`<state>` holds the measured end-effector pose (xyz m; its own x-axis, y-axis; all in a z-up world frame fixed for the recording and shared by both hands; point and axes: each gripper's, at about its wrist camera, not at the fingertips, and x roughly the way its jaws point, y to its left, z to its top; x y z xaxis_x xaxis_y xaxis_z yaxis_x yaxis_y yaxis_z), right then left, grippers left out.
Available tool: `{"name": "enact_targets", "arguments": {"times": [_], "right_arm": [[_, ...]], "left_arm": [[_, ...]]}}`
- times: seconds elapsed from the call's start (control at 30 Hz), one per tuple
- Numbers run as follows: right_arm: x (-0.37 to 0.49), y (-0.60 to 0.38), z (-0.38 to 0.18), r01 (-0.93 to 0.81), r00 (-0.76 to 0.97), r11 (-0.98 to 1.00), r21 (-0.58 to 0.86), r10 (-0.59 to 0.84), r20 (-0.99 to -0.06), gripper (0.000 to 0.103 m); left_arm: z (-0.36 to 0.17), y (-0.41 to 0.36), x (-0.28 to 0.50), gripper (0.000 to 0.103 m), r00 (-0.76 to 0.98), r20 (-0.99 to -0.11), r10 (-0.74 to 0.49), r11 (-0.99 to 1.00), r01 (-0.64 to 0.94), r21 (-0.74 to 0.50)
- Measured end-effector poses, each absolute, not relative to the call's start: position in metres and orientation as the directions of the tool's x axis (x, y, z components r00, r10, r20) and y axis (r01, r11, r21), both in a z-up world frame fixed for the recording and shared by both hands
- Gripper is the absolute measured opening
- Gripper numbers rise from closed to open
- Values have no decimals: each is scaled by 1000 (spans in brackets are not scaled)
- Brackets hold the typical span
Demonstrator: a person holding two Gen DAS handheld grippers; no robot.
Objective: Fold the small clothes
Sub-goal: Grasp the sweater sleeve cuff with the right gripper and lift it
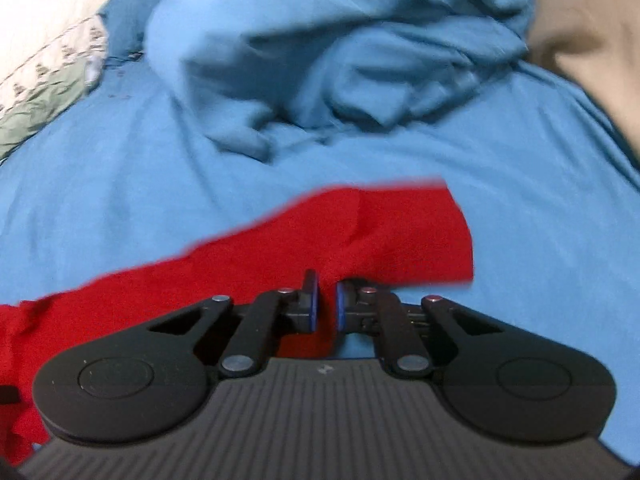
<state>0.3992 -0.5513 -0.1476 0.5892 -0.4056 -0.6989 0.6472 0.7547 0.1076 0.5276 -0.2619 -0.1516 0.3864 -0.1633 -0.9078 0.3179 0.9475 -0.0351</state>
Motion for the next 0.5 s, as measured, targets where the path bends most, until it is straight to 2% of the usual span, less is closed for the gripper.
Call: {"name": "enact_targets", "arguments": {"times": [0.2, 0.37, 0.5], "right_arm": [[429, -474, -73, 473, 750, 875, 103, -339, -568, 23], [467, -366, -32, 211, 873, 955, 208, -88, -480, 23], [502, -272, -50, -18, 860, 965, 262, 148, -488, 23]], "left_arm": [[-113, -204, 516, 103, 476, -875, -92, 941, 328, 80], [-80, -131, 506, 103, 526, -847, -75, 947, 305, 105], [-71, -72, 497, 103, 559, -828, -47, 960, 255, 118]]}}
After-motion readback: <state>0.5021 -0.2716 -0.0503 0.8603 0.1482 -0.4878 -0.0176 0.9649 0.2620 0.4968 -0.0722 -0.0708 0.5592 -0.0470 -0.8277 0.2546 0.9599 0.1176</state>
